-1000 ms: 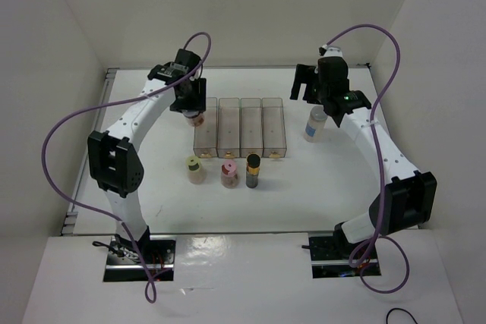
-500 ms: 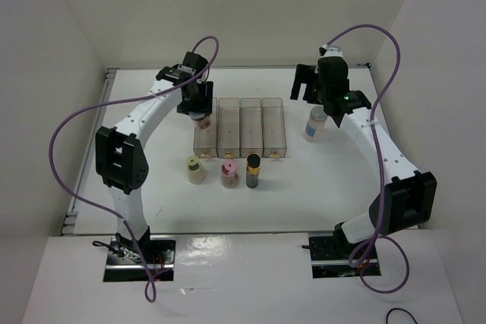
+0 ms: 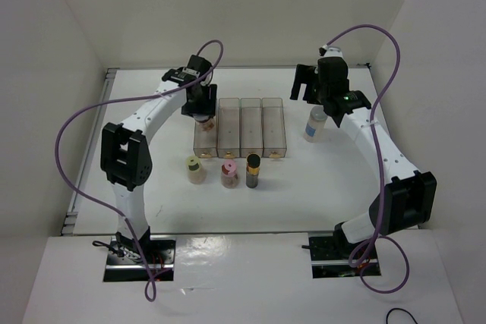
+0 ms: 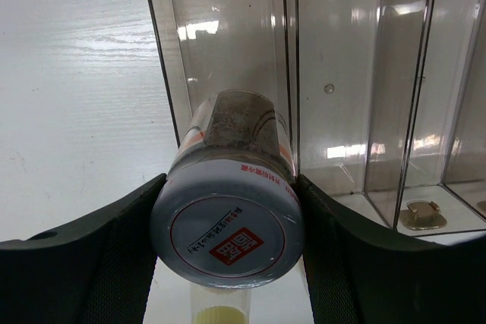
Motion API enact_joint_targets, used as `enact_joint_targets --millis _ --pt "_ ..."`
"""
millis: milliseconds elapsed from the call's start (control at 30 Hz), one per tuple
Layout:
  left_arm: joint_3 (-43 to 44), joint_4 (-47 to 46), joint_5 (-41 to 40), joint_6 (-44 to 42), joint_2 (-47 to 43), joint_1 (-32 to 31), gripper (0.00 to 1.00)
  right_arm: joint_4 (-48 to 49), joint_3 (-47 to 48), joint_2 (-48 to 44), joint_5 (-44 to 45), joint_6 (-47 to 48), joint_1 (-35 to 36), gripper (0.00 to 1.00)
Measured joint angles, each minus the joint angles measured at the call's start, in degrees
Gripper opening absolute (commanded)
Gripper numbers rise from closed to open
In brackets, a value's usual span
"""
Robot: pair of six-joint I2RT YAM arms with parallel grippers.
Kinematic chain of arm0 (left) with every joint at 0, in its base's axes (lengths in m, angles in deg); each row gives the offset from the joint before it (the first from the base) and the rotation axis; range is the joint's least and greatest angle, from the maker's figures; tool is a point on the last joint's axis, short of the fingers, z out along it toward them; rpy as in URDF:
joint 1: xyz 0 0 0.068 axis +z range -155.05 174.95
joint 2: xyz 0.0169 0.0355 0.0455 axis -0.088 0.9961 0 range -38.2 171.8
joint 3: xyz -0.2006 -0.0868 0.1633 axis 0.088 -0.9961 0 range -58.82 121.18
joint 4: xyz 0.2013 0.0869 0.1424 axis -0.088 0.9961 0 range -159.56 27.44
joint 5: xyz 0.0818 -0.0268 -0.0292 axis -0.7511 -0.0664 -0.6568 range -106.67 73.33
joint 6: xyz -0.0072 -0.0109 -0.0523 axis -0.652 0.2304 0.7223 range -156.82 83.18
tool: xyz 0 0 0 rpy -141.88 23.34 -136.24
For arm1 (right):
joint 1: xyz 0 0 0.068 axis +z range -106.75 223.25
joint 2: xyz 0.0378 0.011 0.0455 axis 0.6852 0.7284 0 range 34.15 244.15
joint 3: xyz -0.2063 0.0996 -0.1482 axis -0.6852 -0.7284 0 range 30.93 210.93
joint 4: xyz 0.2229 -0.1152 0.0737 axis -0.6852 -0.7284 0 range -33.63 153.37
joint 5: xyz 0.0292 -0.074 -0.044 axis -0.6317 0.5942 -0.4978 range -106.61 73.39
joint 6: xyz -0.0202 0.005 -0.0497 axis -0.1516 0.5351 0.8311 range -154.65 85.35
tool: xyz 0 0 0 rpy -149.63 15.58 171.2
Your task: Organize the condiment bottles
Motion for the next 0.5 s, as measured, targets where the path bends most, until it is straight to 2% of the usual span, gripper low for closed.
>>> enact_joint_targets --millis 500 --pt "-2.21 -1.73 -0.46 -0.04 3.26 -1.11 0.03 0.13 -0.02 0.0 -0.66 0.24 0.0 0.99"
